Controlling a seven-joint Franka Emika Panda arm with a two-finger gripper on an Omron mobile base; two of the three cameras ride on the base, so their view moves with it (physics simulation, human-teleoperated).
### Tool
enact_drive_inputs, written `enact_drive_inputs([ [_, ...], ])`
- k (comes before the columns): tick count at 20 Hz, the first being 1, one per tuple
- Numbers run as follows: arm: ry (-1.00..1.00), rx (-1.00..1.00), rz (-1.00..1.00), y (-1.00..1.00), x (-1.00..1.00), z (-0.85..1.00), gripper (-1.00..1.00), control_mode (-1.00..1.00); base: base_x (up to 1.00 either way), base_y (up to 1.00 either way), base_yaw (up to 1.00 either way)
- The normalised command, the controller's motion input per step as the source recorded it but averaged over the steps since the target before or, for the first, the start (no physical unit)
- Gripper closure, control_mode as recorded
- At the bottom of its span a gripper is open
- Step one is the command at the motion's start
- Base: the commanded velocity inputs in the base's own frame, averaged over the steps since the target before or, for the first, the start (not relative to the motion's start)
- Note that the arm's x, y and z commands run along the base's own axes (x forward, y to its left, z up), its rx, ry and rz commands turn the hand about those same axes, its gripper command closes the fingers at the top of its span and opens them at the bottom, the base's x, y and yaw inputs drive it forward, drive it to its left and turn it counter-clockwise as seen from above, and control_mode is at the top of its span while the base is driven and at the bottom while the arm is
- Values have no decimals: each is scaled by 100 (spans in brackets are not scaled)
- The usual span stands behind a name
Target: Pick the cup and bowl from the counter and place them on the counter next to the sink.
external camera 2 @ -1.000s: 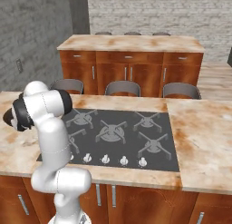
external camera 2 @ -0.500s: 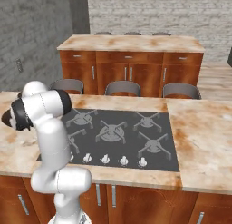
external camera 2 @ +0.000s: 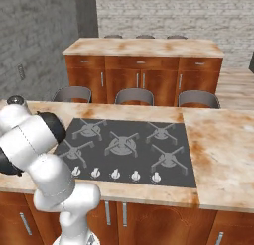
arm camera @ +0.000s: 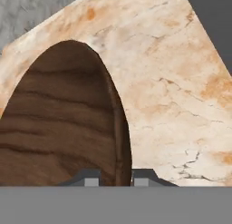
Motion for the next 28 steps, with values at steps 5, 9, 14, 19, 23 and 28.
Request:
enact_drive_inputs([
  [5, -10, 26, -9, -27, -29, 58, 100, -100, 0, 0, 0],
  [9, -3, 22, -10, -46, -59, 77, 100, -100, 0, 0, 0],
  [14, 11, 8, -2, -69, -39, 92, 100, -100, 0, 0, 0],
  [19, 23, 0, -2, -76, 0, 73, 100, -100, 0, 0, 0],
  [23, 28, -6, -1, -87, 0, 45, 100, -100, 0, 0, 0],
  [28, 14, -10, 0, -93, -1, 34, 100, -100, 0, 0, 0],
])
